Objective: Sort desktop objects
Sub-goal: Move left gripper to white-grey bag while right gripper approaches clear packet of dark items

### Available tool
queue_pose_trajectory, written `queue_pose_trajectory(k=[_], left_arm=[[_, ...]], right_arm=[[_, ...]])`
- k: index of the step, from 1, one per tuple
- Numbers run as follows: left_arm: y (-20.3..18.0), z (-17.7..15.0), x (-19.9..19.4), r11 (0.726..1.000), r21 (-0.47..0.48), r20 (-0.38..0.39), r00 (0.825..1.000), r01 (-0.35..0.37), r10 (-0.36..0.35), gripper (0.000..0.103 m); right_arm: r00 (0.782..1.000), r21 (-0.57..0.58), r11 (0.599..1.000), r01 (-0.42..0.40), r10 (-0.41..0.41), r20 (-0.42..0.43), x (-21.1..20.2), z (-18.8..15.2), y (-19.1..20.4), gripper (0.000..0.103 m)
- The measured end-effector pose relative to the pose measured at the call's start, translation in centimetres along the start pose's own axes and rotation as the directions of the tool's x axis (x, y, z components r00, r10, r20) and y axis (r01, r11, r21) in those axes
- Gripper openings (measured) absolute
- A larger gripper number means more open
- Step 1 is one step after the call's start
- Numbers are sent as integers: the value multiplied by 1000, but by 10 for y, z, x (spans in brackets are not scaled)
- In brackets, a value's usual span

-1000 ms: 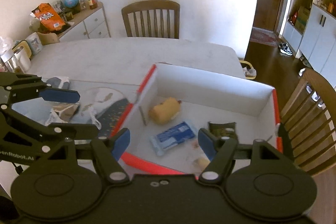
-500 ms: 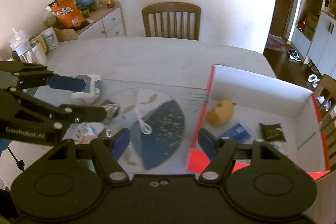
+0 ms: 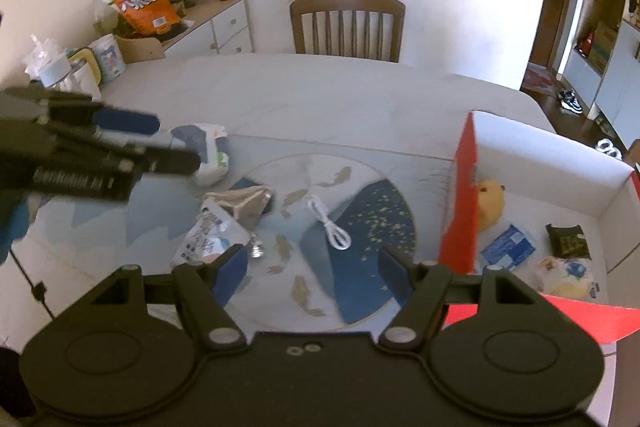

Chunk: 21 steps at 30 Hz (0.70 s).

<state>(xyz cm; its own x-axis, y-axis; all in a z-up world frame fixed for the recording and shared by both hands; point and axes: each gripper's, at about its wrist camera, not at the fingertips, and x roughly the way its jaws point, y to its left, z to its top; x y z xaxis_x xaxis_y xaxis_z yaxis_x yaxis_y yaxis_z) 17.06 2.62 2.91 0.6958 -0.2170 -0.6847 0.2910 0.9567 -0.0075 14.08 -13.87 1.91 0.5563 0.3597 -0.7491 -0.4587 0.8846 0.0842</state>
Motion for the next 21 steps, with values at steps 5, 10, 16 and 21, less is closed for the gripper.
queue_pose_trajectory(k=[5, 10, 16, 21], left_arm=[[30, -1, 6, 998, -32, -1, 999, -50, 50, 67], [56, -8, 18, 994, -61, -12, 995, -95, 94, 67], [84, -22, 44, 985, -98, -61, 989, -142, 137, 76], [102, -27, 63, 979, -142, -90, 987, -148, 136, 88]], right_arm=[[1000, -9, 1000, -6, 5, -15, 6, -6, 15, 72], [998, -36, 999, -37, 35, -43, 13, -12, 33, 72], [994, -63, 995, -79, 73, -85, 25, -22, 55, 72], [988, -90, 988, -129, 120, -97, 30, -27, 69, 78]])
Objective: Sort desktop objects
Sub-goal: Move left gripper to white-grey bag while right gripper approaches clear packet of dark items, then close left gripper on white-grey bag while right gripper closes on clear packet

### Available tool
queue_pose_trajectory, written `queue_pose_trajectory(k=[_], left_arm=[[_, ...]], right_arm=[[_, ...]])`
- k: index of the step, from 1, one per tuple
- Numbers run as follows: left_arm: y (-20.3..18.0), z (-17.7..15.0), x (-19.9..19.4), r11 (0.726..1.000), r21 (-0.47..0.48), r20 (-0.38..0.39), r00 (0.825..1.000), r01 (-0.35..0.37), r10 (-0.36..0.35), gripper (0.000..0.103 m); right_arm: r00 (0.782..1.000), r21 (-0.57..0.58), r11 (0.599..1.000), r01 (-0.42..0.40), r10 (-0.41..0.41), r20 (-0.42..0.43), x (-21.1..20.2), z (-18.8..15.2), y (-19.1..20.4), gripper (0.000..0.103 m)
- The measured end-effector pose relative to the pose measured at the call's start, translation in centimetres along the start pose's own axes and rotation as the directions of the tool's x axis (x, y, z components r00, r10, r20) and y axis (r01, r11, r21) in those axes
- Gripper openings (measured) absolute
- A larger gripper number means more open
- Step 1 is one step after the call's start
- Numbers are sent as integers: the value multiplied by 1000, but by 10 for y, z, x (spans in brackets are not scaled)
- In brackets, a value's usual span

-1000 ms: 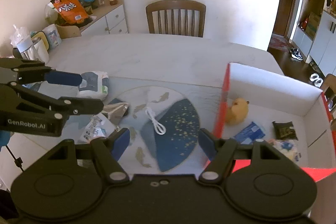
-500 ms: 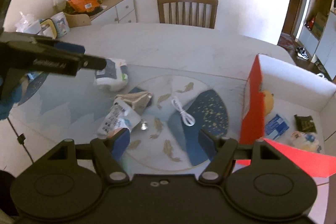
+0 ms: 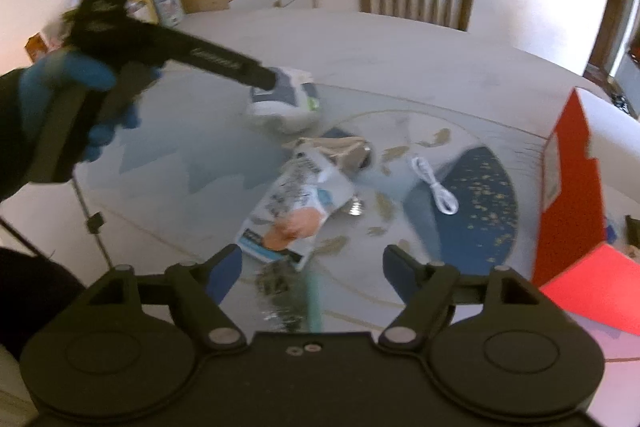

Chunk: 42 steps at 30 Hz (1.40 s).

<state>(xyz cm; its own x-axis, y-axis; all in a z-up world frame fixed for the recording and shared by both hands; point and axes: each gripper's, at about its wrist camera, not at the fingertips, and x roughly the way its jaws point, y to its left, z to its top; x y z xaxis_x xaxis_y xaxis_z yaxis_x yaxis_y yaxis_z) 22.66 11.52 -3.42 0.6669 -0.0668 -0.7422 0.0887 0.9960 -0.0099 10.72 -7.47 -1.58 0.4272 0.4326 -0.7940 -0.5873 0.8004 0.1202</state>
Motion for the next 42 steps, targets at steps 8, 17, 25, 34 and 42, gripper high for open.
queue_pose_trajectory(k=[8, 17, 25, 34, 42], left_arm=[[16, 4, 32, 999, -45, -59, 998, -12, 9, 103], [27, 1, 58, 995, -95, -103, 994, -41, 31, 102], [32, -4, 71, 990, -139, -122, 992, -10, -7, 101], [31, -2, 70, 986, -166, -115, 993, 9, -29, 63], [27, 0, 66, 987, -161, -106, 994, 7, -25, 35]], right_arm=[[999, 0, 1000, -4, 4, -49, 17, -4, 5, 79], [994, -17, 1000, -23, 21, -107, 37, -10, 16, 79], [991, -56, 998, -15, 8, -132, 49, -15, 24, 73], [990, -76, 997, 20, -30, -140, 52, -15, 25, 55], [990, -94, 995, 29, -41, -138, 52, -17, 26, 38]])
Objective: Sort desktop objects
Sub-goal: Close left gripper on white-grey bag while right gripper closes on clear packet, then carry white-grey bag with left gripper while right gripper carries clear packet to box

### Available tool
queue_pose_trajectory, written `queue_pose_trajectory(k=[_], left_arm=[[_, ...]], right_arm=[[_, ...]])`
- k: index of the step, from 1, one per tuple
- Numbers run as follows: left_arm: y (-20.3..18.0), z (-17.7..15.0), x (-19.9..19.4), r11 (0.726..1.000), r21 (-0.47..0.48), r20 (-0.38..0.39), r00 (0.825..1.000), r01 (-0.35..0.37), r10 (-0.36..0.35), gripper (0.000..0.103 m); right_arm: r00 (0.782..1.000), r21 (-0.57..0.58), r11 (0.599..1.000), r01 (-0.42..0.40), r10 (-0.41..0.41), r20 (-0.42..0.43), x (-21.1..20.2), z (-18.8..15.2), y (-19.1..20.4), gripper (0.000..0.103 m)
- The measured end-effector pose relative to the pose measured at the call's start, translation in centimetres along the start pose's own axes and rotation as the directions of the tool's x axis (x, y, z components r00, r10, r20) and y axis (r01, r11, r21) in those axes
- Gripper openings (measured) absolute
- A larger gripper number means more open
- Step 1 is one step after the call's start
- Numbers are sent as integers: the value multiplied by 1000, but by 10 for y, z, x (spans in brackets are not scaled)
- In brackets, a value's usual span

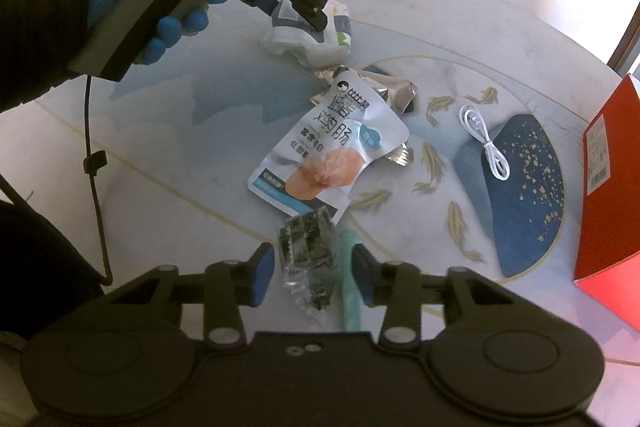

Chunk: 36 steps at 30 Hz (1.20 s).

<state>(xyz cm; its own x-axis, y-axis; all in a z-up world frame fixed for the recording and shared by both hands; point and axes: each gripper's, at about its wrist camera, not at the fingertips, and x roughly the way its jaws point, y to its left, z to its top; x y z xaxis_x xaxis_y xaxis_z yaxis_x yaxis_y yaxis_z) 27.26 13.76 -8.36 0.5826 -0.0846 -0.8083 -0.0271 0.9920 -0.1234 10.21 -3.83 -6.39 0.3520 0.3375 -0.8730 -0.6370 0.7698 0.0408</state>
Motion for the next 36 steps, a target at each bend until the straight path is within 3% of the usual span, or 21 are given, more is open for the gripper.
queue_pose_trajectory(k=[6, 11, 36], left_arm=[[0, 1, -7, 1000, -18, 10, 1000, 23, -22, 21], [-1, 1, -17, 998, -38, 24, 999, 48, -47, 13], [-6, -7, -90, 977, -125, 131, 979, 174, -157, 11]], right_arm=[[1000, 9, 1000, 5, -5, 2, -1, -1, -2, 25], [1000, 21, 1000, 9, -10, 5, -6, 0, -5, 21], [991, 177, 984, 11, -33, 127, -66, 7, -62, 19]])
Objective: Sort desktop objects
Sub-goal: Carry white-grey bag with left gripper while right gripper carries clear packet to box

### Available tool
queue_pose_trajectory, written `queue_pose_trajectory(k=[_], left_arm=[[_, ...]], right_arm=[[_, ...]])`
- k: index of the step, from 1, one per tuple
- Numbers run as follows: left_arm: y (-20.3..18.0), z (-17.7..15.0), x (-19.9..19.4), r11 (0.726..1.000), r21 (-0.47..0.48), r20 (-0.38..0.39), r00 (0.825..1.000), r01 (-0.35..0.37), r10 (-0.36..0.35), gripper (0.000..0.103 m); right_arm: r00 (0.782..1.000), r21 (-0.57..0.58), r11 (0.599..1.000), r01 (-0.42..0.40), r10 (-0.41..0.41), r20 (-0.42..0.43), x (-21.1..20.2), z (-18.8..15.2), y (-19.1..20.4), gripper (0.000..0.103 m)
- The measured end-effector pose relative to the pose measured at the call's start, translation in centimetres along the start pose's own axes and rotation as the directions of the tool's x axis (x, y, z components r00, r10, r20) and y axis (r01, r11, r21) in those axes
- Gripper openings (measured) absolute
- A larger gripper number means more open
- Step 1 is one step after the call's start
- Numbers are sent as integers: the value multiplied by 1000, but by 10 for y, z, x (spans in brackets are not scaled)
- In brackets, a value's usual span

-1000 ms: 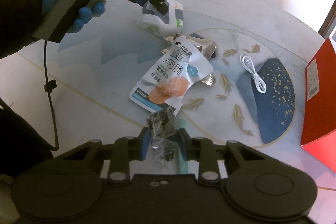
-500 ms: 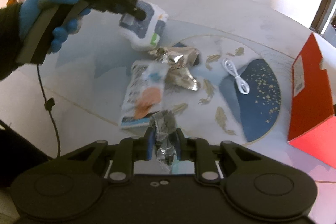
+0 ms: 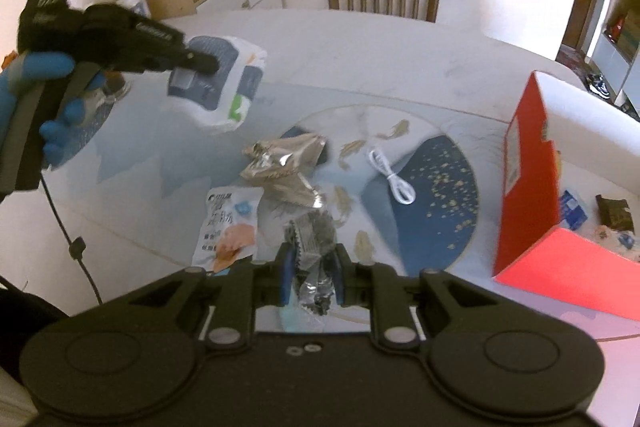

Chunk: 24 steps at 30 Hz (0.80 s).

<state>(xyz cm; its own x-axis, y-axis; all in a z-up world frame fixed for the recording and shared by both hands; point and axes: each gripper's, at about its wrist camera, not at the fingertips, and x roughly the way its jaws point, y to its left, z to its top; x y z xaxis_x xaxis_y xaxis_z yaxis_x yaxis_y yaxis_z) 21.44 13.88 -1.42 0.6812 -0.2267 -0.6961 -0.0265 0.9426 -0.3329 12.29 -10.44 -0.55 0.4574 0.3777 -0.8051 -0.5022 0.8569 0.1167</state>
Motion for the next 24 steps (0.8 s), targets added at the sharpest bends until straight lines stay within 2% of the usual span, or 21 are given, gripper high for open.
queue_pose_trajectory(k=[11, 24], left_arm=[[-32, -12, -24, 999, -1, -3, 999, 47, -47, 11], [-92, -22, -37, 994, 24, -13, 995, 104, -104, 11]], right_arm=[[998, 48, 998, 27, -29, 48, -28, 2, -34, 19], [993, 95, 995, 40, -51, 109, -62, 14, -90, 19]])
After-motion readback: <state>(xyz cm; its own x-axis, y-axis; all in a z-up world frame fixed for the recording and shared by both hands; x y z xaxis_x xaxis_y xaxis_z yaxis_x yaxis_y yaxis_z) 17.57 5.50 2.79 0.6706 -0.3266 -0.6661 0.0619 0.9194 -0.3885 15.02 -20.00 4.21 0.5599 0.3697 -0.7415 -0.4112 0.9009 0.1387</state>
